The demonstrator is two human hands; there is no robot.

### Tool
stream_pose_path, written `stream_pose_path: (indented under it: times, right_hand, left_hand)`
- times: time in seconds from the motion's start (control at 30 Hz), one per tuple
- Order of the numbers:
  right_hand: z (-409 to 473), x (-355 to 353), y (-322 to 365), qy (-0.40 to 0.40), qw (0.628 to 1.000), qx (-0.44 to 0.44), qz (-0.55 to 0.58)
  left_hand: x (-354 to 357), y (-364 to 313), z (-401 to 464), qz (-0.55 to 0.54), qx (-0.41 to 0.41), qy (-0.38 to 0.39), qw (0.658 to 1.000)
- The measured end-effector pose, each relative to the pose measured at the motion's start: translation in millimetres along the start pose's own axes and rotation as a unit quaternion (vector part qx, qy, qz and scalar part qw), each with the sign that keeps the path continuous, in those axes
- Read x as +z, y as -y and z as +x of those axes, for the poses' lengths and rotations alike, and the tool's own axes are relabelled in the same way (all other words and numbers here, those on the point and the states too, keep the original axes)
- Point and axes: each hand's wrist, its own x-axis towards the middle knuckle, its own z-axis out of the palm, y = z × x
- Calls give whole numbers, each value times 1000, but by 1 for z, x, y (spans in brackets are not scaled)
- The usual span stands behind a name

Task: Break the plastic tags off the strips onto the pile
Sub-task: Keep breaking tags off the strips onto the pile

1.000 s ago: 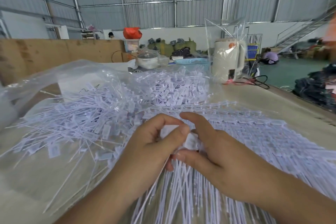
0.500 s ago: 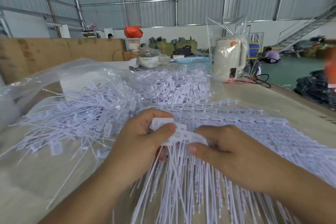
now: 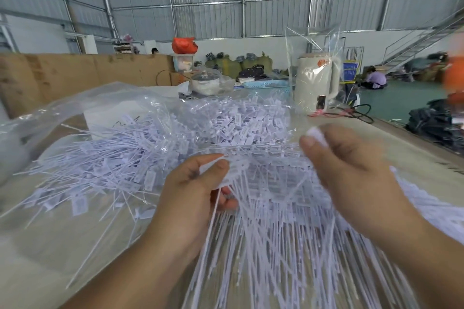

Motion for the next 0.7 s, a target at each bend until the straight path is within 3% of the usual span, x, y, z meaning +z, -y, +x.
stream_pose_path:
  times: [0.1, 0.17, 0.3, 0.47, 0.7]
  right_hand:
    - [-10, 14, -5, 199, 979, -9, -52]
    - [-11, 23, -12, 247, 957, -48, -146]
    - [-11, 27, -14, 253, 940, -79, -214]
    - [-14, 29, -10, 250, 941, -86, -212]
    - [-12, 30, -13, 251, 948, -63, -184]
  left_hand:
    - [2, 2, -4, 76, 31, 66, 994]
    - [4, 5, -8, 114, 52, 108, 986]
    - [3, 4, -9, 137, 86, 142, 977]
    - [2, 6, -11, 128, 82, 183, 971]
    - [0, 7, -5, 145, 84, 164, 972]
